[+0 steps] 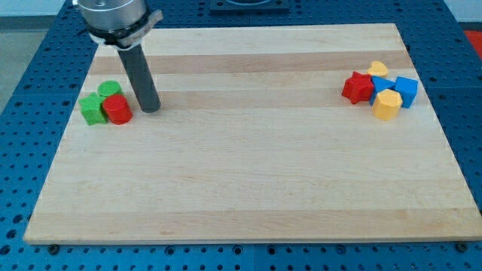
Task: Slide the red circle towards the top of the board
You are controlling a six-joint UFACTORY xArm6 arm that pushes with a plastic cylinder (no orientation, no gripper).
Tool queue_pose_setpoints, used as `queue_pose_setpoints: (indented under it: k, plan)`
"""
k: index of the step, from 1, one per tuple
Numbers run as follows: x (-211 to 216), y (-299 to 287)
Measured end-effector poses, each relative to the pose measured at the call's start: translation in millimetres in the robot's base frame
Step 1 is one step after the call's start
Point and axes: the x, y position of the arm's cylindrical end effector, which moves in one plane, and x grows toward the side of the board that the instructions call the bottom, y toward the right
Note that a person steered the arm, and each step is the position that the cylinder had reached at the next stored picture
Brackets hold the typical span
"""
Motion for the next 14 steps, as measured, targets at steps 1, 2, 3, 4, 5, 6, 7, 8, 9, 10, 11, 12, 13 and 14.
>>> queue_pose_setpoints:
  k: [1, 2, 3, 4, 5, 6, 7, 8, 9, 10, 11, 12, 13, 14]
  plan:
    - [-11.0, 3.4]
    - [-12.4, 8.3]
    - [7.9, 32.8]
    - [62.5, 41.0]
    - [91.3, 27.9]
    - [91.4, -5.0]
    - [91.4, -33.6]
    - [86.0, -49.8]
    - [69.3, -58.9]
    - [58.4, -66.9]
    - [61.1, -94.1]
    - [54.2, -107.9]
    - [40.6, -85.0]
    - [35.4, -53.4]
